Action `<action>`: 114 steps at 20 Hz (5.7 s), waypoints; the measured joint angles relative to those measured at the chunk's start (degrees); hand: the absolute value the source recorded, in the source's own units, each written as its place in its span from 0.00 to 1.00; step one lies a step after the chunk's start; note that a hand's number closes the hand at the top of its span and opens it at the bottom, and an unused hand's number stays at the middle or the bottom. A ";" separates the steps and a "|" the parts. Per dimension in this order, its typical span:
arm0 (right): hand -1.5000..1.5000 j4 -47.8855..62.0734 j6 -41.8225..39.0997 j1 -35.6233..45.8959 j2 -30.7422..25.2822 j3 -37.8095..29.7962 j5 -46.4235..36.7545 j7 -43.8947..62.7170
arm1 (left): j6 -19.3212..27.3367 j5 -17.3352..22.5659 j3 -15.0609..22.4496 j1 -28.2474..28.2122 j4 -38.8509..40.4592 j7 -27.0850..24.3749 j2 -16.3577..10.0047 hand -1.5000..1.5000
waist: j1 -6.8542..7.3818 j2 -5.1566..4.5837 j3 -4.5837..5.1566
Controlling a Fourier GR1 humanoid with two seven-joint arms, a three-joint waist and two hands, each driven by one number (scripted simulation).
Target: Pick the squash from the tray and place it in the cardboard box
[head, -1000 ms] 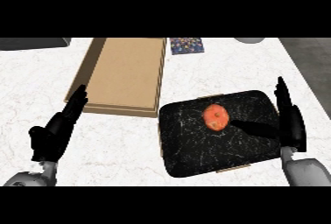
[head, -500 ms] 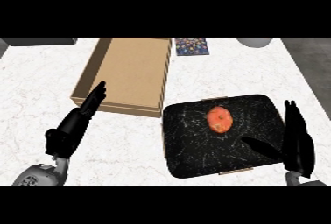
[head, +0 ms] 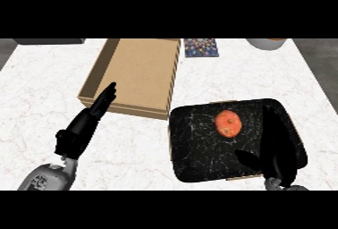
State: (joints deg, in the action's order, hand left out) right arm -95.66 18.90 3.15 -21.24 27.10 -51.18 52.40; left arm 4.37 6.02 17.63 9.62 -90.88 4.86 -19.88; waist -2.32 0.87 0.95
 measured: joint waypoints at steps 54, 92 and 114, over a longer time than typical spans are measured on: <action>0.00 12.91 -19.13 10.84 20.93 -10.89 -8.76 8.50 | -7.87 -7.81 -6.29 2.55 3.18 0.19 9.23 0.50 | 2.34 -0.57 -0.77; 1.00 8.69 -30.81 34.54 -3.37 6.07 10.45 -85.92 | -11.56 -9.51 -6.77 5.41 3.45 0.24 11.90 0.50 | 6.85 -2.29 -1.26; 1.00 45.80 -38.53 61.65 -10.81 -9.89 37.11 -104.35 | -11.44 -10.38 -7.89 3.22 2.50 0.45 11.85 0.50 | 4.95 -1.51 -0.92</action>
State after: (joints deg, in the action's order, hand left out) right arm -49.85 -19.62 64.80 -32.05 17.21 -14.07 -51.95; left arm -7.07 -4.35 9.74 12.84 -88.38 5.31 -8.03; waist 2.63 -0.65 0.03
